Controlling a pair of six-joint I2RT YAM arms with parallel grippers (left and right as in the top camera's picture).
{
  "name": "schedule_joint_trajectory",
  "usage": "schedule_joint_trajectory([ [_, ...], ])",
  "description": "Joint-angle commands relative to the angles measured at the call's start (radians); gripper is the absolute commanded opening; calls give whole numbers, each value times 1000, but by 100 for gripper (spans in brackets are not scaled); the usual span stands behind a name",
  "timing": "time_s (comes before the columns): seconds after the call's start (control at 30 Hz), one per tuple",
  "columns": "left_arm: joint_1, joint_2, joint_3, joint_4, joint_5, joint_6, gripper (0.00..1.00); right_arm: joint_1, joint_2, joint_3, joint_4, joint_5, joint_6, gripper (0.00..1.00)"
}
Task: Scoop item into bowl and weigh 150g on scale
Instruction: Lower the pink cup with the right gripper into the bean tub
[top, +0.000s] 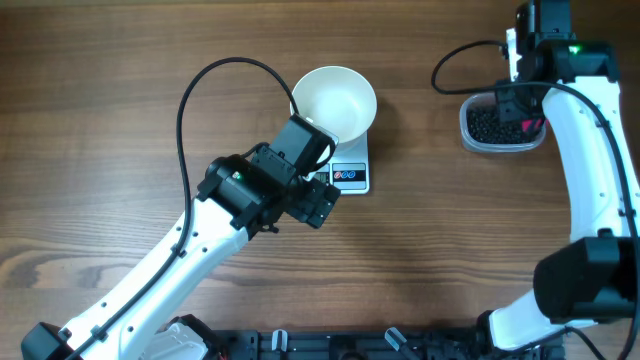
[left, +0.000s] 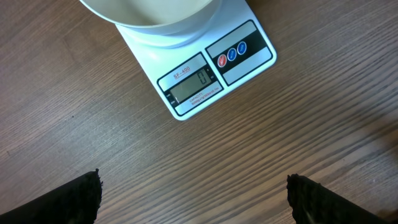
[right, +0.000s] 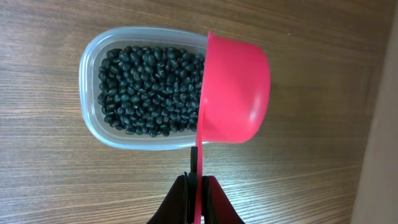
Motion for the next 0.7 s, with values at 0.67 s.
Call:
schedule_joint_trajectory([
  [0.67, 5, 1, -10, 0, -6, 19, 100, 0, 119, -43, 26, -42, -21, 4],
])
